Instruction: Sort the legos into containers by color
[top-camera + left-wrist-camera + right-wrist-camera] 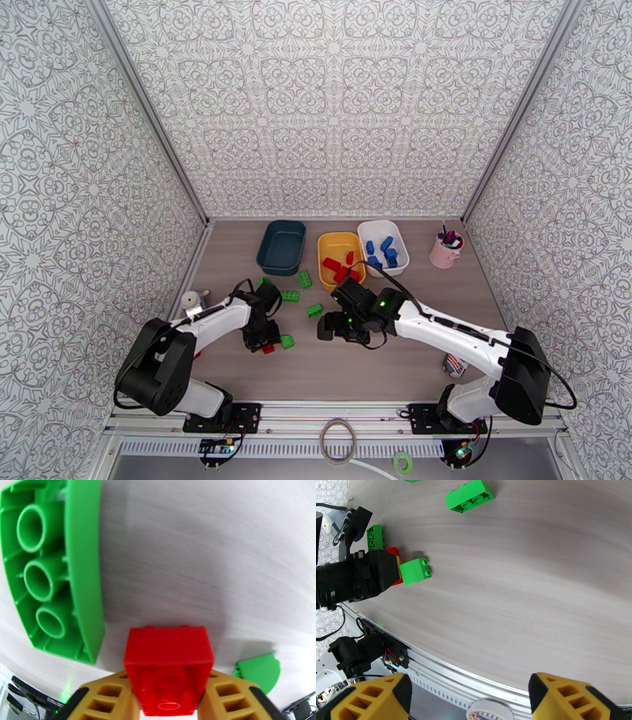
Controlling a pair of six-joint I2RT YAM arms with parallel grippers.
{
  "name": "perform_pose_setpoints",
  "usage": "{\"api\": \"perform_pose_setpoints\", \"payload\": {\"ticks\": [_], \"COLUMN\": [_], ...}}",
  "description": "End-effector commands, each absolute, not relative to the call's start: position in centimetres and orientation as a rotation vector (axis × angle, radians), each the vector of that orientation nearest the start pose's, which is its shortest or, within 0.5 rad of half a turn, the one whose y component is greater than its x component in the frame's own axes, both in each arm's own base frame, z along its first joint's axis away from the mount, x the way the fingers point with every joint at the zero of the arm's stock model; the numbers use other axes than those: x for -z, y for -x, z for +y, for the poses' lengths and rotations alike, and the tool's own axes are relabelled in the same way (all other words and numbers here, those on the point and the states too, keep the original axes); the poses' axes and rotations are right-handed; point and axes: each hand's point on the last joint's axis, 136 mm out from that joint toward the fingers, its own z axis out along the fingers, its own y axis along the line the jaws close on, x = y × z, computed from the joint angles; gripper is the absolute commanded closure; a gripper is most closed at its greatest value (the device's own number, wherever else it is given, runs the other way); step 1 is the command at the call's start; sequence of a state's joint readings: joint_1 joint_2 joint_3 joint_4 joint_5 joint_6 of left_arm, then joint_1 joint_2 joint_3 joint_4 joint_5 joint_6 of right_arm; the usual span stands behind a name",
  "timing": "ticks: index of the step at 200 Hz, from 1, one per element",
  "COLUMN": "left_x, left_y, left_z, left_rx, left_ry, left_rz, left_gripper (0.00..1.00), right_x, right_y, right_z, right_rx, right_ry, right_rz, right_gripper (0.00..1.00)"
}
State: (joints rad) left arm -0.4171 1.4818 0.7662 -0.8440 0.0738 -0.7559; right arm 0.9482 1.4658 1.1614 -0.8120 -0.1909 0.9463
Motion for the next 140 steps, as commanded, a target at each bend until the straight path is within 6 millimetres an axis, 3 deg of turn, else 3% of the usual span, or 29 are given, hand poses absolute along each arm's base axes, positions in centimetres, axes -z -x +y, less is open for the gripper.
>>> {"api": "perform_pose_setpoints", "payload": {"ticks": [1, 57, 109, 140], "left_x": [-3.7, -9.0, -15.2, -17.6], "left_y": [-21.0, -21.8, -26.4, -29.4], "left_z": [-11.1, -13.7, -19.6, -23.3], "left_rx": [0.168, 0.371, 0.759, 0.877], "left_ry": [0.506, 0.419, 0.263, 0.157], "left_rz": [3.056, 2.975, 2.830, 2.781], "left_gripper": [0.67, 0.69, 0.70, 0.70], "right_x": [-14.2, -14.1, -14.8, -15.5], "right_y": [-18.0, -19.8, -23.2, -25.5], "right_z": [30.1, 29.9, 28.9, 27.1], "right_rx": [-0.697, -0.712, -0.818, -0.861], "right_ry": [0.058, 0.002, -0.114, -0.202], "right_rz": [2.935, 2.923, 2.883, 2.851], "right_gripper": [0.17, 0.18, 0.19, 0.19]}}
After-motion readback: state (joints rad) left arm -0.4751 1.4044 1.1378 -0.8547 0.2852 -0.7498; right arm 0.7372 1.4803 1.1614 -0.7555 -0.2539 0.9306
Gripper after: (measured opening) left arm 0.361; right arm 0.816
